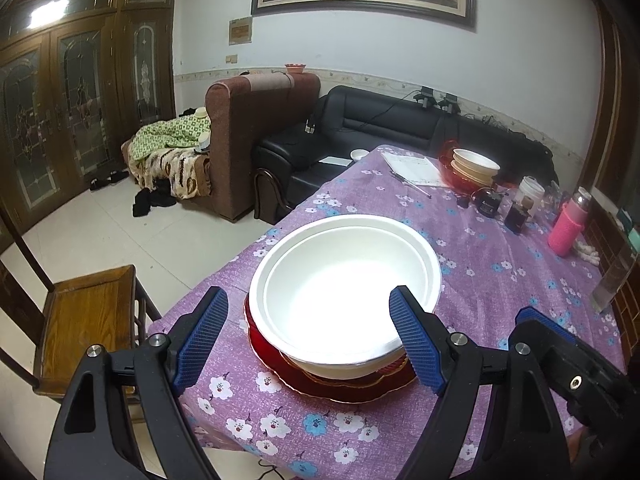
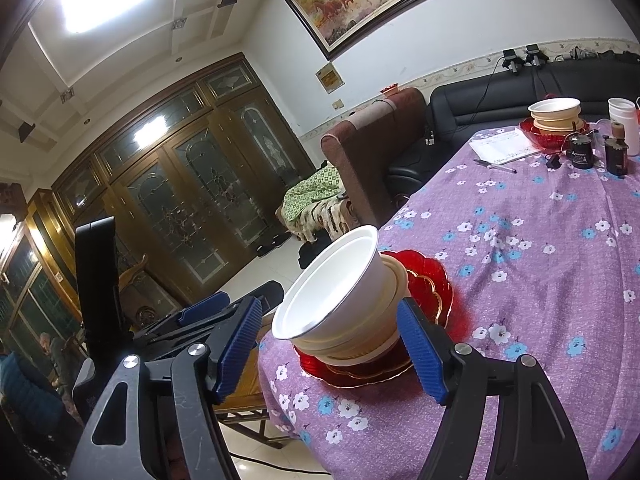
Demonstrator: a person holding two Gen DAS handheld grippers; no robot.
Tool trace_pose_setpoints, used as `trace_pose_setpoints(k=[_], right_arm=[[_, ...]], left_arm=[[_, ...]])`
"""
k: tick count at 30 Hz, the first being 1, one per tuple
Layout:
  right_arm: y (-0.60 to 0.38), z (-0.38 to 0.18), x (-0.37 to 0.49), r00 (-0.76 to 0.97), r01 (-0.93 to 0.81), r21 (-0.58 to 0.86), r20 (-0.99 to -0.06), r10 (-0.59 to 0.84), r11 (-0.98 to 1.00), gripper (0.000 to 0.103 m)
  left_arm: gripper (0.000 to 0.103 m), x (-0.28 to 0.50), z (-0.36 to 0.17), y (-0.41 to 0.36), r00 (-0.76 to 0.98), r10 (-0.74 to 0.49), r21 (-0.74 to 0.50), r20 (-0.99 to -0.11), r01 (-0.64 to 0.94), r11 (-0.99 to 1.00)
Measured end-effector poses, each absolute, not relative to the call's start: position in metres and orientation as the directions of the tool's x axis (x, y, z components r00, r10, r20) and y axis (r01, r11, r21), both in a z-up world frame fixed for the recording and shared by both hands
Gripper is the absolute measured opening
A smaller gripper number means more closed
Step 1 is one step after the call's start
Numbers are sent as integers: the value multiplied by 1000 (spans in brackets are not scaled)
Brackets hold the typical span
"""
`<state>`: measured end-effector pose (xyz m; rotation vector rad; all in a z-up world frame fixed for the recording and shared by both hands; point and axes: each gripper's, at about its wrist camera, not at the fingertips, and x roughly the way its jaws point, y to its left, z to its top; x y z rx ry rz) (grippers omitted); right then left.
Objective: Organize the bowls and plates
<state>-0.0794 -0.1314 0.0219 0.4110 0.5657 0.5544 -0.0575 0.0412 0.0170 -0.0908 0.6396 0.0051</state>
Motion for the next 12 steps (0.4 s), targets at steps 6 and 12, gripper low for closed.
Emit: trace_pose_setpoints(k=[6, 12], right_arm=[[-129, 21, -76, 698, -379, 507, -392, 599, 774, 73], [-127, 20, -77, 694, -382, 507, -394, 602, 772, 73]], left_arm=[[84, -57, 18, 47, 805, -23, -96, -592, -42, 994], [84, -56, 19, 46, 807, -17, -94, -590, -48, 994]])
